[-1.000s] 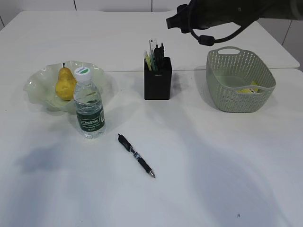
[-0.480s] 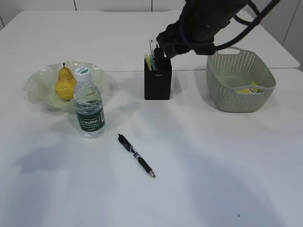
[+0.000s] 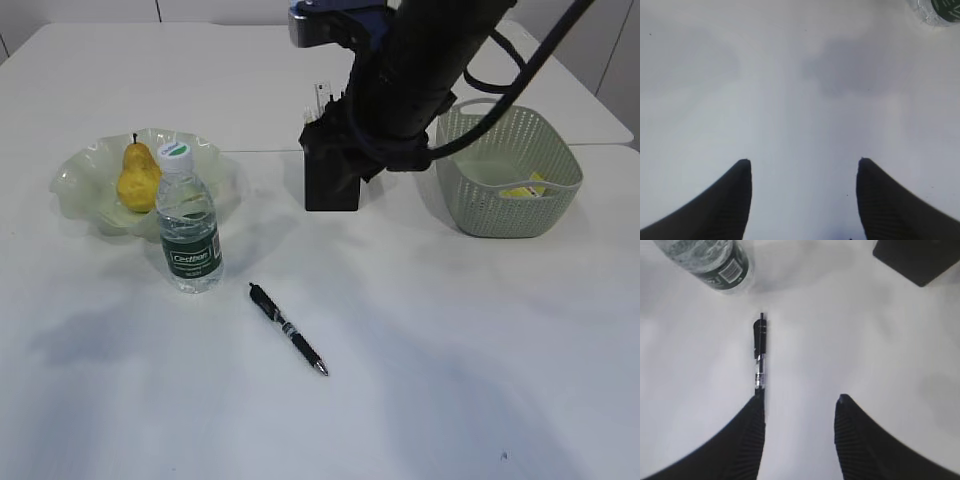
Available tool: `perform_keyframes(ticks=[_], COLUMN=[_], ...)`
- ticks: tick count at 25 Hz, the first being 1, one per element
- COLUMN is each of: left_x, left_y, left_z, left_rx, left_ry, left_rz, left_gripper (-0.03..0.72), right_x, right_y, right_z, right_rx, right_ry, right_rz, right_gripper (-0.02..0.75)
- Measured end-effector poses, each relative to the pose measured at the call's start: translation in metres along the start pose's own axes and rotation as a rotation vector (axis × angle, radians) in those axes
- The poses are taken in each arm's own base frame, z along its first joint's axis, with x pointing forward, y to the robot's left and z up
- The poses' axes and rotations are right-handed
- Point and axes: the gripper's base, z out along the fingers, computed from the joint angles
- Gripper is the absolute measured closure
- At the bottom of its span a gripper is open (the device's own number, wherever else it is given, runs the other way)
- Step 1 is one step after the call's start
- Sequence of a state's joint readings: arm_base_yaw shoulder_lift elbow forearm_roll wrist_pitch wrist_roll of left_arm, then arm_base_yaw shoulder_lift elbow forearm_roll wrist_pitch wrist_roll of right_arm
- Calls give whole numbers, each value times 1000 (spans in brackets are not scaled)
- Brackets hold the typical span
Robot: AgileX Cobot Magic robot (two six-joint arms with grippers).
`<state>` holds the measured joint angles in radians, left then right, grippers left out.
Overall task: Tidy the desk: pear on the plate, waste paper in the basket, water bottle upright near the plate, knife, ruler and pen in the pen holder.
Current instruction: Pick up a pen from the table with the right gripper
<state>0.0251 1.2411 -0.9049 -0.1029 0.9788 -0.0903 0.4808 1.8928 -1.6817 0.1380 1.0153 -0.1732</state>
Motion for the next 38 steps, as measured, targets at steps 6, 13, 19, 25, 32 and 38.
perform_keyframes(ticks=[6, 13, 19, 25, 32, 38], left_x=[-2, -2, -2, -2, -2, -2], left_y=[0, 0, 0, 0, 0, 0], left_z=[0, 0, 0, 0, 0, 0], left_rx=[2, 2, 2, 2, 2, 2], left_ry=[-17, -24, -24, -25, -26, -26], left_rz=[0, 0, 0, 0, 0, 0], left_gripper=[223, 223, 223, 223, 223, 223], right_x=[3, -9, -11, -6, -1, 5], right_y=[19, 48, 58, 58, 57, 56], right_z=[11, 38, 68, 95, 114, 133], right_rx=[-60, -84, -57, -56, -55, -53], right_ry=[123, 189, 248, 306, 346, 385], right_rz=[-25, -47, -56, -49, -41, -30], right_gripper=[396, 397, 397, 410, 433, 433])
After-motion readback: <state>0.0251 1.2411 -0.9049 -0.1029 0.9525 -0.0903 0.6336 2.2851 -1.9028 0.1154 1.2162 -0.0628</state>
